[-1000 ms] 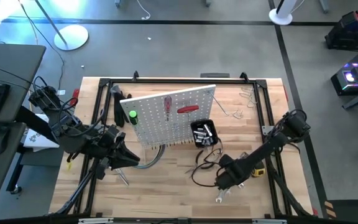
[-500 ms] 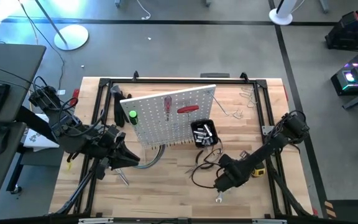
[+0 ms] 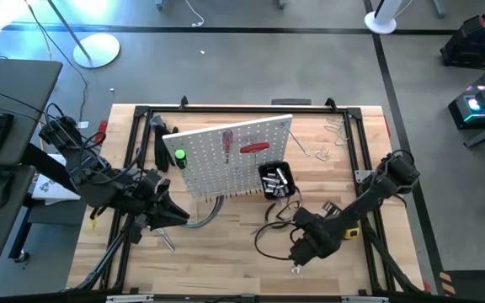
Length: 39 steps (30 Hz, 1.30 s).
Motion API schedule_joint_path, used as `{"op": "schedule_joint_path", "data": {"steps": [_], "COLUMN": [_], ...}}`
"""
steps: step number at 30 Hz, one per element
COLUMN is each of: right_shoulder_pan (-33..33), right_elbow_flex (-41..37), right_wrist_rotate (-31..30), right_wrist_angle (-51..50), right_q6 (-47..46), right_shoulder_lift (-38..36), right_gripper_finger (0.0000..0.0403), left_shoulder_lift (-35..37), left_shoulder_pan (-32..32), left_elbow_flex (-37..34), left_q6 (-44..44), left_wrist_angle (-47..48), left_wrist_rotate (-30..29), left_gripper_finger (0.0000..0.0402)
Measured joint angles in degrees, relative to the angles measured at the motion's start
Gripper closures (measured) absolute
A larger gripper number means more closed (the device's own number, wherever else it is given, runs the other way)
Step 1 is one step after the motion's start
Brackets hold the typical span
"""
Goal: Hang tools onto peg board
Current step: Hang the wrench on the peg board
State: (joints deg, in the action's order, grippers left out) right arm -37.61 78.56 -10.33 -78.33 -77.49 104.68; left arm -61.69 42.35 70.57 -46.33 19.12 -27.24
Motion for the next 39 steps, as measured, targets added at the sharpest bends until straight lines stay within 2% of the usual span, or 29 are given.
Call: {"op": "schedule_joint_path", "data": {"steps": [8, 12, 17, 20, 23, 27, 32, 39], "right_shoulder_pan": [0.00, 0.09, 0.76, 2.64, 5.15, 7.47, 8.11, 7.98], "right_elbow_flex": [9.13, 8.64, 3.65, -3.00, -15.01, -26.34, -29.69, -34.07], "right_wrist_rotate": [-6.35, -6.05, -2.16, 0.93, 7.70, 8.80, 6.71, 7.76], "right_wrist_angle": [-9.38, -9.06, -4.35, -0.85, 9.90, 21.55, 19.24, 26.52], "right_q6": [-0.74, -0.68, -0.48, -2.13, -3.09, -5.95, -6.74, -6.09], "right_shoulder_lift": [-0.09, -0.13, -0.21, -2.64, -9.87, -21.64, -28.21, -26.73], "right_gripper_finger": [0.0401, 0.0402, 0.0402, 0.0402, 0.0403, 0.0403, 0.0403, 0.0389], "left_shoulder_lift": [0.00, 0.00, 0.00, 0.00, 0.02, 0.04, 0.04, 0.04], "left_shoulder_pan": [0.00, 0.00, 0.00, 0.00, 0.00, 0.00, 0.00, -0.09], "left_elbow_flex": [0.00, 0.00, 0.00, 0.00, 0.00, 0.00, 0.00, 0.00], "left_q6": [2.58, 3.06, 3.06, 3.06, 2.63, 1.55, 1.42, 1.39], "left_wrist_angle": [-3.14, -3.24, -3.20, -3.19, -3.18, -3.18, -3.19, -3.19], "left_wrist_rotate": [0.11, 0.08, 0.08, 0.08, 0.08, 0.08, -0.36, -0.59], "left_gripper_finger": [0.0326, 0.0326, 0.0326, 0.0326, 0.0326, 0.0326, 0.0326, 0.0326]}}
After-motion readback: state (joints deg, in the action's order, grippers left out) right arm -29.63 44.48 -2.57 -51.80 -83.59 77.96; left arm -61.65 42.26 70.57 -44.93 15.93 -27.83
